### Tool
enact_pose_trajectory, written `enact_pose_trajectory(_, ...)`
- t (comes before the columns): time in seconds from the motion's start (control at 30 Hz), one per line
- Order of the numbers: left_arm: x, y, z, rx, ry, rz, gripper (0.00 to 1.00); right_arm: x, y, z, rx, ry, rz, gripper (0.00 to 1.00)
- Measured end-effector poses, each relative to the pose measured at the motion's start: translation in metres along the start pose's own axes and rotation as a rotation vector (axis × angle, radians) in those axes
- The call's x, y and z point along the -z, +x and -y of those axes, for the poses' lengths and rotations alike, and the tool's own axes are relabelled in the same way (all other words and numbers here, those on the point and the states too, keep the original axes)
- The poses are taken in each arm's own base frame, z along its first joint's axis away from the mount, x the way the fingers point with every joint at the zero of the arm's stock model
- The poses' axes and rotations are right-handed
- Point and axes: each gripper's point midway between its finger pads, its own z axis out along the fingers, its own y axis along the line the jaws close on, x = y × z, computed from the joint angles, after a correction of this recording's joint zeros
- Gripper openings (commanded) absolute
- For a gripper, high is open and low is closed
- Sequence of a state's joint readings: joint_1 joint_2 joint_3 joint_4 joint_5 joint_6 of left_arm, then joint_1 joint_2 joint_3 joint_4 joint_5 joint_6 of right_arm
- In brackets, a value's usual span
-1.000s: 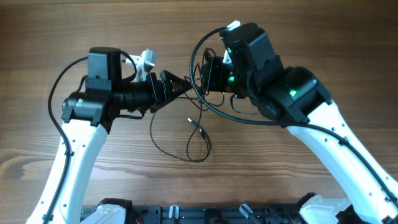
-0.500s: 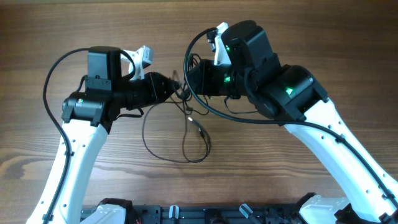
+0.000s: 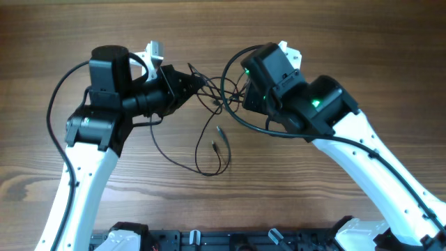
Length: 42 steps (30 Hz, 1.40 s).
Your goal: Untangle cables
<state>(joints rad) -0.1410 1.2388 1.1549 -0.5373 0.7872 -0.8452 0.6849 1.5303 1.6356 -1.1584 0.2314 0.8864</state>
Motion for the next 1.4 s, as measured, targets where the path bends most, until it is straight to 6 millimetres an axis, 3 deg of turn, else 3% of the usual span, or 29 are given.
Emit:
enact_pose_trajectory(0.07,0.006,-0.001,0.013,0.003,0.04,0.02,0.04,-0.007,0.001,0.001,-0.005,0.012,0.003,0.12)
enact_pose_trajectory(0.13,0.011,-0.011,0.034,0.006,0.114,0.063,0.04,-0.014,0.003,0.004,-0.005,0.028,0.014,0.25)
enact_pose_trajectory(0.17,0.016,-0.015,0.046,-0.003,0.155,0.091,0.04,-0.021,0.006,0.012,0.002,0.064,0.016,0.43)
enact_pose_trajectory(0.2,0.026,-0.024,0.063,-0.027,0.205,0.143,0.04,-0.03,0.013,0.028,0.019,0.128,0.001,0.72)
enact_pose_trajectory(0.23,0.042,-0.03,0.076,-0.043,0.242,0.2,0.04,-0.039,0.019,0.041,0.025,0.177,-0.014,0.86)
enact_pose_trajectory(0.3,0.059,-0.027,0.091,-0.057,0.277,0.239,0.04,-0.051,0.027,0.054,0.033,0.223,-0.031,1.0)
enact_pose_trajectory(0.4,0.06,-0.028,0.092,-0.039,0.278,0.248,0.04,-0.054,0.031,0.051,0.032,0.207,-0.046,1.0)
enact_pose_trajectory(0.47,0.059,-0.03,0.089,-0.026,0.268,0.254,0.04,-0.056,0.033,0.041,0.03,0.156,-0.066,1.0)
enact_pose_trajectory(0.5,0.058,-0.029,0.083,0.002,0.243,0.252,0.04,-0.058,0.034,0.027,0.049,0.087,-0.08,1.0)
enact_pose_trajectory(0.57,0.051,-0.03,0.035,0.168,0.059,0.286,0.04,-0.057,0.044,-0.011,0.162,-0.115,-0.153,1.0)
enact_pose_trajectory(0.63,0.051,-0.029,0.002,0.261,-0.073,0.317,0.04,-0.049,0.057,-0.041,0.252,-0.292,-0.223,1.0)
enact_pose_trajectory(0.77,0.047,-0.032,-0.02,0.29,-0.158,0.333,0.04,-0.03,0.064,-0.081,0.311,-0.534,-0.271,1.0)
enact_pose_trajectory(0.87,0.046,-0.025,-0.03,0.318,-0.197,0.314,0.04,-0.018,0.056,-0.105,0.275,-0.658,-0.257,1.0)
enact_pose_trajectory(0.97,0.054,-0.021,-0.059,0.372,-0.331,0.358,0.04,0.002,0.052,-0.129,0.275,-0.82,-0.262,1.0)
enact_pose_trajectory(1.03,0.071,-0.02,-0.102,0.421,-0.543,0.444,0.04,0.011,0.058,-0.133,0.282,-0.866,-0.303,1.0)
enact_pose_trajectory(1.07,0.079,-0.021,-0.122,0.436,-0.647,0.482,0.04,0.006,0.063,-0.126,0.269,-0.828,-0.327,1.0)
enact_pose_trajectory(1.13,0.082,-0.025,-0.142,0.449,-0.742,0.502,0.04,-0.014,0.064,-0.101,0.214,-0.657,-0.33,1.0)
enact_pose_trajectory(1.17,0.078,-0.026,-0.144,0.446,-0.746,0.492,0.04,-0.023,0.065,-0.086,0.18,-0.562,-0.33,1.0)
enact_pose_trajectory(1.27,0.047,-0.031,-0.113,0.347,-0.56,0.365,0.04,-0.031,0.057,-0.079,0.151,-0.503,-0.285,1.0)
enact_pose_trajectory(1.4,0.01,-0.017,-0.037,0.165,-0.176,0.117,0.04,-0.034,0.052,-0.075,0.141,-0.471,-0.256,1.0)
